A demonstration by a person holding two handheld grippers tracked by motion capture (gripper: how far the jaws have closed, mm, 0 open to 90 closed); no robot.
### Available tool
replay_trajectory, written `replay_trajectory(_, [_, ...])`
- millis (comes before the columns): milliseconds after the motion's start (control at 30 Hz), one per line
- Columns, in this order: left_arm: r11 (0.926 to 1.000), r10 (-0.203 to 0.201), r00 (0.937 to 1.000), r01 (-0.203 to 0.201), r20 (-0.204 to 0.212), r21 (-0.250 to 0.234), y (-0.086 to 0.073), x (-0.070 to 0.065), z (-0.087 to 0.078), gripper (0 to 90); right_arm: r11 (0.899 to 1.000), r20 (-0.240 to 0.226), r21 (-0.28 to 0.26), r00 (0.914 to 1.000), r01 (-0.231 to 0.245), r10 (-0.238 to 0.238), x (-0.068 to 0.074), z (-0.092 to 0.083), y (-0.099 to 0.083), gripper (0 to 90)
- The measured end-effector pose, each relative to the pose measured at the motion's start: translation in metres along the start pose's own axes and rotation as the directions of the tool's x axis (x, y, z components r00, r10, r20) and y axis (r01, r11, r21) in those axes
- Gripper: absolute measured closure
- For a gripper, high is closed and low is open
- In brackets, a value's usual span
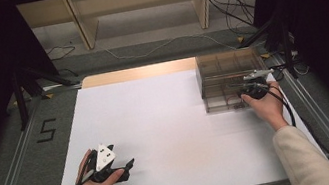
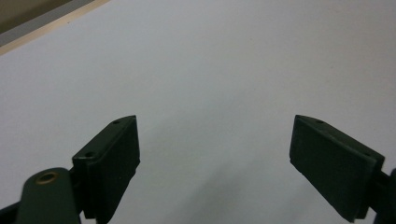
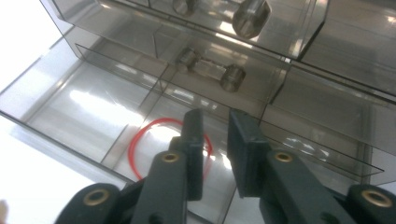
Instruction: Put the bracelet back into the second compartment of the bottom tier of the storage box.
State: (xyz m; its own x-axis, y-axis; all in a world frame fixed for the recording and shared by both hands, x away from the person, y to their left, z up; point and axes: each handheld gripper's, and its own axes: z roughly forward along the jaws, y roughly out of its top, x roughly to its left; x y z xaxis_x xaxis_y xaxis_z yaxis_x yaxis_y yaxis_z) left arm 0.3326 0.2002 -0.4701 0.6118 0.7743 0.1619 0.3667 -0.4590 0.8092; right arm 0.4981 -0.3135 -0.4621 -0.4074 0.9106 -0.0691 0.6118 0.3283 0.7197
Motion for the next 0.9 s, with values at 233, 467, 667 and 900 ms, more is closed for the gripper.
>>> replay_trajectory(233, [1.0, -0.001, 1.0, 0.001, -0.001, 0.001, 0.0, 0.0, 0.0, 15.9, 1.0, -0.013, -0.02, 0.9998, -0.016, 0.016, 0.001, -0.011, 0.001, 67.2])
replay_trajectory(467, [1.0, -0.001, 1.0, 0.001, -0.001, 0.001, 0.0, -0.001, 0.0, 15.9, 0.999, -0.028, -0.034, 0.9995, -0.018, 0.017, 0.005, -0.021, 0.001, 57.2])
replay_trajectory(667, [1.0, -0.001, 1.0, 0.001, 0.001, 0.002, 0.0, -0.001, 0.0, 15.9, 0.999, -0.062, -0.038, 0.9977, -0.028, 0.026, 0.011, -0.03, 0.001, 48.4])
replay_trajectory(900, [1.0, 0.0, 1.0, 0.0, 0.001, 0.004, 0.0, -0.001, 0.0, 15.9, 0.999, -0.119, -0.049, 0.9928, -0.014, 0.008, 0.021, -0.04, -0.004, 40.7])
